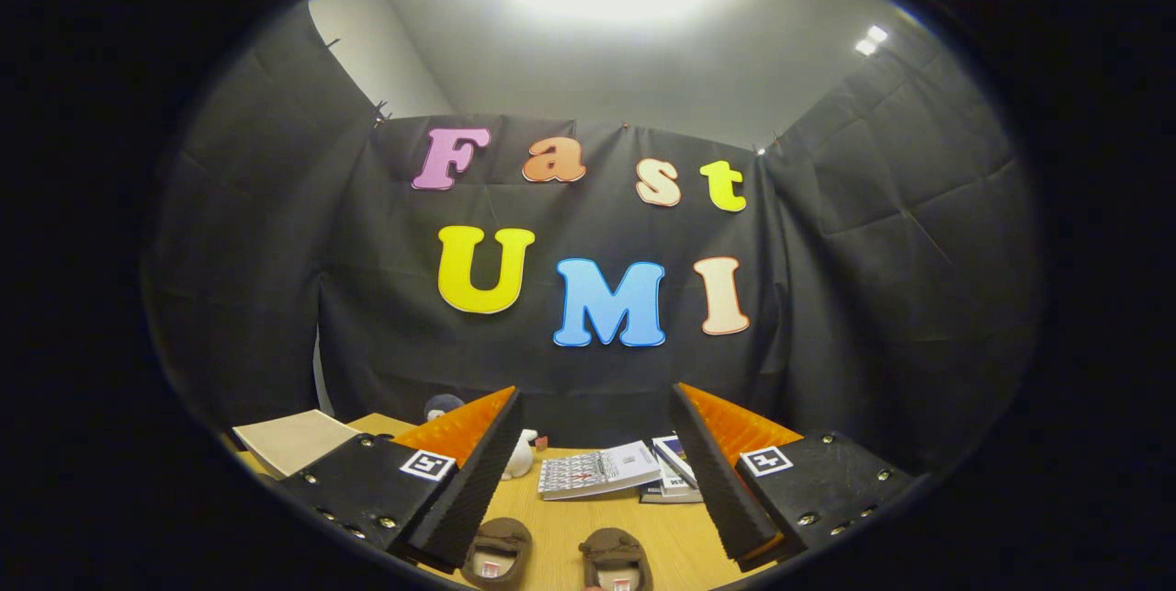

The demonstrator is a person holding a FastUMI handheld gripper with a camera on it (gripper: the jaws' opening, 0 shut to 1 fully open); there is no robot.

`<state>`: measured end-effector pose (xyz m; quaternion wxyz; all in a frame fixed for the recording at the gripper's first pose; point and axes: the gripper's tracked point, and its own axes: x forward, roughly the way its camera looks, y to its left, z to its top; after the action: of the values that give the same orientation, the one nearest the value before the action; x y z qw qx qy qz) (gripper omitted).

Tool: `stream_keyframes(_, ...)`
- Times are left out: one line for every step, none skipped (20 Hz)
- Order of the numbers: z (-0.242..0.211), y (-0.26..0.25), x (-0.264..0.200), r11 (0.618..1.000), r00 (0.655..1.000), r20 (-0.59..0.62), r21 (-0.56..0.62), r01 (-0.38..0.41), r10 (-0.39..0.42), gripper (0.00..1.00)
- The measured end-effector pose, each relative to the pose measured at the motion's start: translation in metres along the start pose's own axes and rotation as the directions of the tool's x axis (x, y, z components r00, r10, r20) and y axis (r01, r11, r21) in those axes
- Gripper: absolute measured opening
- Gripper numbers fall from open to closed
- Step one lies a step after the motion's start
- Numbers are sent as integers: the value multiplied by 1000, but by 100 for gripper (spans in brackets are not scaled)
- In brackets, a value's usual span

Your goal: Open the storage box then place both shoes into the box .Put the left shoe in first, then the right shoe, with the right side of both shoes facing outward in a uniform manner.

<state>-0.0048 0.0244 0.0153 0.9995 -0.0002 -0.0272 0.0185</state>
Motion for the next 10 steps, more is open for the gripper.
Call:
stream_keyframes(-2,5,0,1000,1000,-4,2,-14,14,97)
stream_keyframes(-5,11,0,999,999,-10,8,-31,31,97)
stream_keyframes(-8,15,0,999,999,-20,19,-45,45,97)
stream_keyframes(-13,20,0,998,998,-34,33,-56,58,97)
stream_keyframes(-16,25,0,996,996,-46,47,-69,72,97)
stream_keyframes(-18,31,-1,994,994,-56,66,-89,93,97)
stream_keyframes(-21,41,-2,989,991,-66,91,-114,120,97)
stream_keyframes(-24,49,-2,983,986,-77,122,-139,149,97)
stream_keyframes(-29,55,-3,976,982,-90,152,-153,168,97)
stream_keyframes(-34,61,-3,969,977,-103,181,-165,186,97)
